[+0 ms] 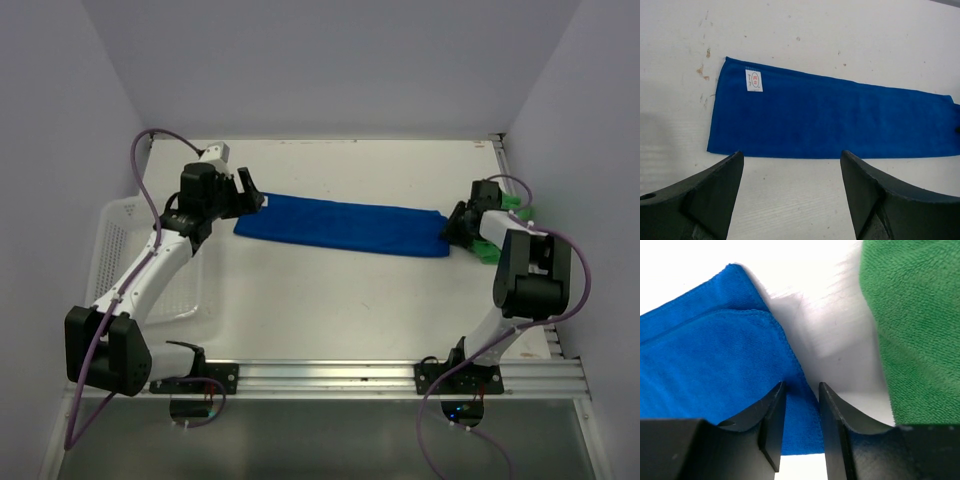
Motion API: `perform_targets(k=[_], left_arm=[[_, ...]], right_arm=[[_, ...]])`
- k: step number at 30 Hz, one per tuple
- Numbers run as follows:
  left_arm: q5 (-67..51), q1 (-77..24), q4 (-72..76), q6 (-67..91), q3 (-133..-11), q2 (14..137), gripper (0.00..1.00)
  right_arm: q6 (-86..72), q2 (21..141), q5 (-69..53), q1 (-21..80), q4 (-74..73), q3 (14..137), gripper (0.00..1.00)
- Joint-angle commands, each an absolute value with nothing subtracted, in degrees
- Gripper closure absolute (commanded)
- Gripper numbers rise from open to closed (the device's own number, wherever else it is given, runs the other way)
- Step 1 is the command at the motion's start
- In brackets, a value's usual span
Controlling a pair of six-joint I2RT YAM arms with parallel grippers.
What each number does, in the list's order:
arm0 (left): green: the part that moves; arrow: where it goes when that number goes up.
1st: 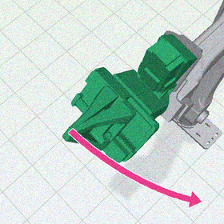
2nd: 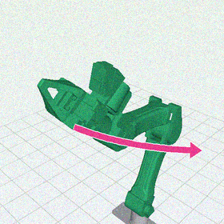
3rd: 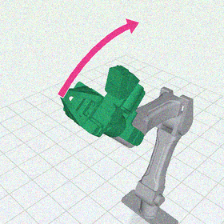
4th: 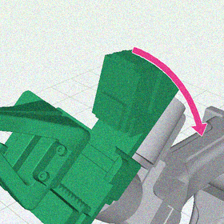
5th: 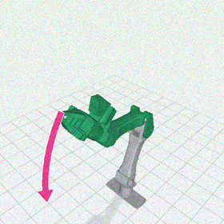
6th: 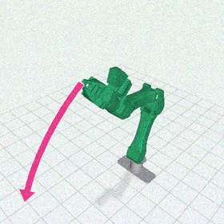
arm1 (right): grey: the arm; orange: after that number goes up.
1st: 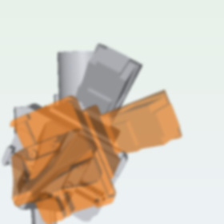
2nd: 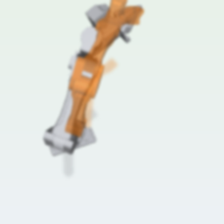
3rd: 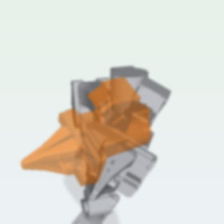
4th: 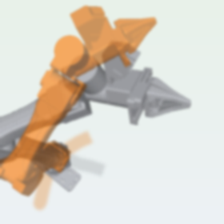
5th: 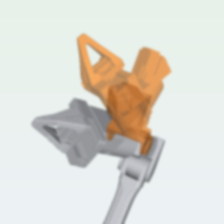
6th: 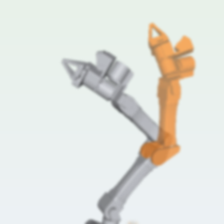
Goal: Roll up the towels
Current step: Fold the towel
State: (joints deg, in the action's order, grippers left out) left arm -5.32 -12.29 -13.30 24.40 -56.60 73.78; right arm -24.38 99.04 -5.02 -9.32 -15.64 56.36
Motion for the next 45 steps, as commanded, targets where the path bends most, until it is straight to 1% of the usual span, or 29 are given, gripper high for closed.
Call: perform_targets(k=[1,5,9,10,11,13,14,17,18,22,28,33,40,45], left_arm=[[-6.2,-12.2,-10.6,23.3,-56.5,73.4,0.18],[-7.0,-12.2,-10.5,23.3,-56.6,73.3,0.18],[-7.4,-12.2,-10.6,23.3,-56.5,73.0,0.18],[-7.5,-12.3,-10.6,23.3,-56.5,73.0,0.18],[-7.5,-12.3,-10.8,23.3,-56.5,73.0,0.18],[-7.6,-12.4,-10.7,23.2,-56.5,72.8,0.18],[-7.5,-12.3,-10.8,23.2,-56.5,72.7,0.18],[-7.6,-12.3,-10.7,23.1,-56.5,72.6,0.18],[-7.6,-12.4,-10.8,23.2,-56.5,72.5,0.18],[-8.1,-12.4,-10.7,23.2,-56.5,72.4,0.18],[-9.2,-12.7,-10.5,23.6,-56.4,72.3,0.18],[-10.0,-13.4,-10.4,24.1,-56.3,72.9,0.18],[-10.0,-14.6,-10.3,24.1,-56.1,72.7,0.18],[-9.8,-15.7,-10.4,24.0,-56.2,72.5,0.17]], right_arm=[[-22.5,100.4,-1.9,-8.3,-16.8,58.3,0.65],[-20.2,101.2,3.2,-4.4,-18.6,58.3,0.66],[-20.0,101.8,6.3,-3.3,-19.9,58.1,0.71],[-20.0,101.9,6.6,-3.3,-20.2,58.1,0.74],[-20.0,102.0,7.5,-3.3,-20.6,58.1,0.79],[-19.9,102.0,8.0,-3.3,-21.6,58.6,0.83],[-19.7,101.8,8.3,-3.3,-21.8,58.9,0.88],[-19.7,101.0,9.0,-3.3,-23.7,59.9,0.94],[-19.7,100.8,9.7,-3.3,-24.3,60.5,1.00],[-19.3,99.0,13.5,-3.4,-29.3,62.3,1.00],[-19.0,92.7,20.0,-4.2,-37.1,65.6,1.00],[-18.6,87.1,22.4,-4.4,-41.2,66.6,1.00],[-19.9,81.7,27.8,-6.2,-43.8,65.8,1.00],[-20.8,79.5,28.0,-7.3,-45.3,67.9,1.00]])
